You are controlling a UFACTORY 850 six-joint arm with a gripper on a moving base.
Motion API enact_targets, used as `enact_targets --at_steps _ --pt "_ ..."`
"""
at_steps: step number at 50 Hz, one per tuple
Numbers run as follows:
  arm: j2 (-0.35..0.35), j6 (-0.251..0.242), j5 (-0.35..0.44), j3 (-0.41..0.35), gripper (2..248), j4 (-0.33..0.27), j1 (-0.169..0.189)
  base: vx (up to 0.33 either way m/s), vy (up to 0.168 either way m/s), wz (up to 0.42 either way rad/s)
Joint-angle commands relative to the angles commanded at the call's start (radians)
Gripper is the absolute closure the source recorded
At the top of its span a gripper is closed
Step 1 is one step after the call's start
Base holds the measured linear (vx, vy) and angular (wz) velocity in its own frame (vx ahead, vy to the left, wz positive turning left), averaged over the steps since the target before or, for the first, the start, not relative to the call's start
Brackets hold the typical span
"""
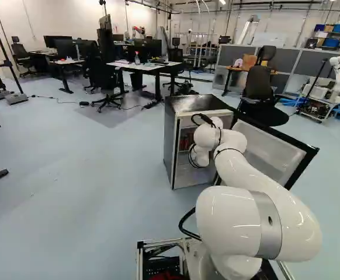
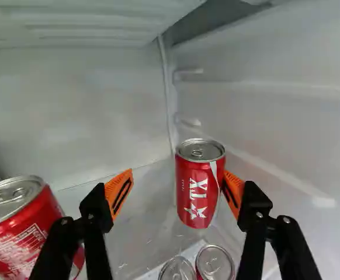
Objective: Grab a drink from the fridge
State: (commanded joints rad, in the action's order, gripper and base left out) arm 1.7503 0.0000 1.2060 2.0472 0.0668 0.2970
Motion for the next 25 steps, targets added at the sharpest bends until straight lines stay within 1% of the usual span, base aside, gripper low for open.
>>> enact_targets --at_steps 12,25 --pt "0.003 0.0 0.0 0.005 44 -0.028 0.002 0.0 0.0 0.0" --pt "0.025 0.0 0.0 0.043 44 -0.057 0.011 0.0 0.0 0.0"
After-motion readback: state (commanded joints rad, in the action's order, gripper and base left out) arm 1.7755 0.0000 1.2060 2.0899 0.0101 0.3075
